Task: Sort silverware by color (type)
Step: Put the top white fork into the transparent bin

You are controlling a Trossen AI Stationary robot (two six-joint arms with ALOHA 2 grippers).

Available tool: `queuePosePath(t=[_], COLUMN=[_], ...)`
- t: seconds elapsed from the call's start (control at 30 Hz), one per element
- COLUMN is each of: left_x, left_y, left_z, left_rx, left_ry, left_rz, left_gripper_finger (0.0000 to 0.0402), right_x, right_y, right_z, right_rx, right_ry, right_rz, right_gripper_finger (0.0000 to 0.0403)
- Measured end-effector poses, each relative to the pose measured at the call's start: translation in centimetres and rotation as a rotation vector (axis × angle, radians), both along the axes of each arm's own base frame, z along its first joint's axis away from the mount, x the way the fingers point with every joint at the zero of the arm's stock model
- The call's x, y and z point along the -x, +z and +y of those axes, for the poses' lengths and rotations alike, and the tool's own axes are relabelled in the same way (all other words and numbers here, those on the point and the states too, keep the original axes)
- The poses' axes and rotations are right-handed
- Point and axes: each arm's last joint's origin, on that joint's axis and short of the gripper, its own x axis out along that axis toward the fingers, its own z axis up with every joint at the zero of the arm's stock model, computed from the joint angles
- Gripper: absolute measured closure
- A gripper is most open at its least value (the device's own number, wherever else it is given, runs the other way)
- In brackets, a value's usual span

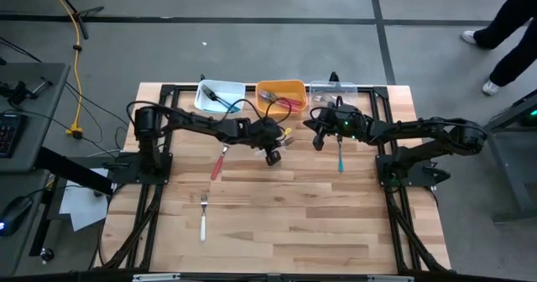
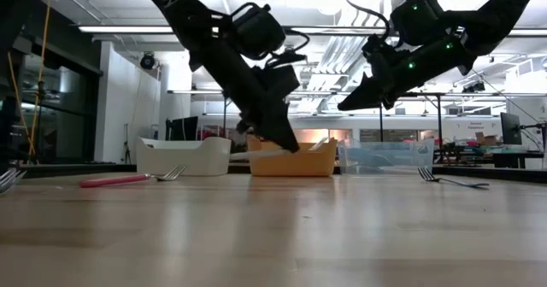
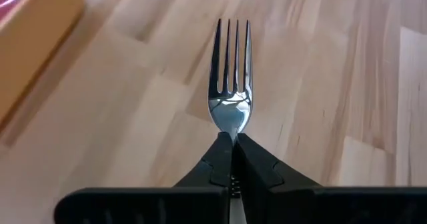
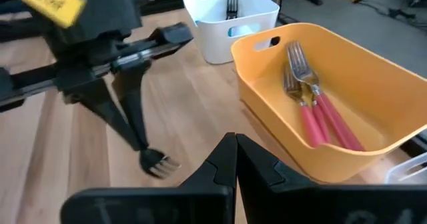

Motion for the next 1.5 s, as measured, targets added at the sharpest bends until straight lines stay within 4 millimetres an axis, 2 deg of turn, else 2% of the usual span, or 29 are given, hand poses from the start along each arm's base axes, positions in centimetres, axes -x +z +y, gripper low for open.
queuePosePath(t=[0.17, 0.43, 0.77, 0.9, 1.2, 1.5], left_x=[0.3, 0.3, 0.5, 0.4, -0.1, -0.6], left_y=[0.9, 2.1, 3.7, 4.2, 4.9, 5.5], left_z=[1.1, 2.3, 3.1, 3.1, 3.0, 2.2], left_rx=[-0.007, -0.027, -0.053, -0.065, -0.069, -0.084], left_ry=[0.03, 0.061, 0.077, 0.079, 0.086, 0.074], left_rz=[-0.029, -0.108, -0.186, -0.224, -0.306, -0.375], left_gripper_finger=[0.0401, 0.0401, 0.0401, 0.0401, 0.0401, 0.0401], right_x=[0.0, 0.1, -0.3, -0.4, -0.8, -0.7], right_y=[0.0, -0.2, 0.5, 0.8, 1.5, 1.7], right_z=[0.0, 0.1, 0.0, -0.1, 0.1, -0.1], right_rx=[-0.058, -0.244, -0.385, -0.389, -0.365, -0.332], right_ry=[-0.019, -0.067, -0.105, -0.126, -0.108, -0.176], right_rz=[-0.017, -0.055, -0.133, -0.179, -0.249, -0.275], right_gripper_finger=[0.0402, 0.0396, 0.0283, 0.0256, 0.0252, 0.0252])
